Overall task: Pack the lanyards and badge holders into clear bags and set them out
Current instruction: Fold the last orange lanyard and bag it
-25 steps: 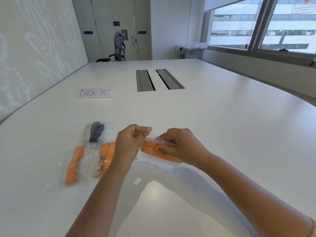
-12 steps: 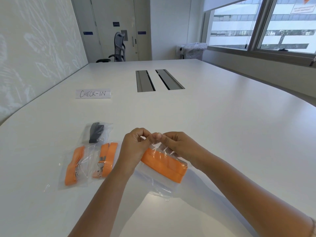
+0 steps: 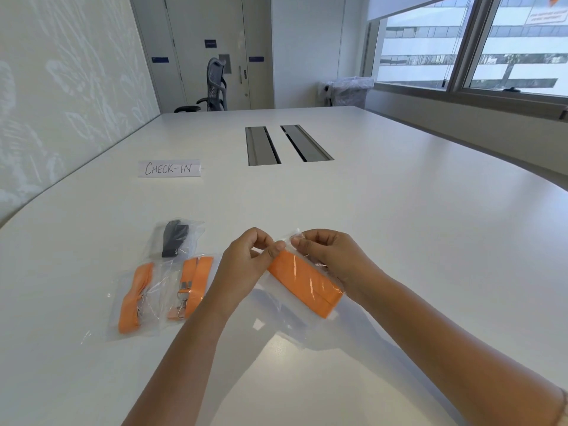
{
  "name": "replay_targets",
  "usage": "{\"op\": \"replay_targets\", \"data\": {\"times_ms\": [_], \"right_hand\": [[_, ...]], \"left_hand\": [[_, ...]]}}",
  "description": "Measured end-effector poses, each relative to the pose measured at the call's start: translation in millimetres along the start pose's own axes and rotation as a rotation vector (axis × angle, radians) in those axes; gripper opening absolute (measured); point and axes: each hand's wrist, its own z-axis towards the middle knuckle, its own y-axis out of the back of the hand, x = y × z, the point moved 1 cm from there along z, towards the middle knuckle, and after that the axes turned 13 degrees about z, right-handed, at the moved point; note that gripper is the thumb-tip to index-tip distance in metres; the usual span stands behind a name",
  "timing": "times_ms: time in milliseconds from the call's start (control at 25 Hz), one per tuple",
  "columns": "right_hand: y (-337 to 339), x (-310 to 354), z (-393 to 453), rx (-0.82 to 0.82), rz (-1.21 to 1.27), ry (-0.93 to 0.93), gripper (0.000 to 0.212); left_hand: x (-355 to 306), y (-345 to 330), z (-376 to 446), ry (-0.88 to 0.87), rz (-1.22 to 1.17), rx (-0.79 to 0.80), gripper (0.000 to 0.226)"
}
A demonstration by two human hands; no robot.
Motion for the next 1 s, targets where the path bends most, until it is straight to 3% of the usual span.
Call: {"op": "replay_targets", "data": {"times_ms": [160,400,640,800,1000], "right_hand": [[0,-5,1,-0.046,0.179,-0.089,0.017],[1,-9,3,-0.072,0.099,-0.083,0.022],[0,-17,6,-0.157,0.133,-0.088,0.02],[-1,-17,6,-0.197,0.151,-0.006,0.022],[-3,-19,6,-0.187,0.296,0.046,0.024]], "left_hand": [[-1,-3,-1,0.028,-0.054,-0.104,0.005],[0,-4,-3,-0.056,0.055,-0.189,0.007],[2,-9,-1,-0.04,0.054,-0.079,0.011],[6,-12,2,0.068,-0.086,-0.039,0.013],[10,-16,1,0.17,-0.389,0.065,0.031]]}}
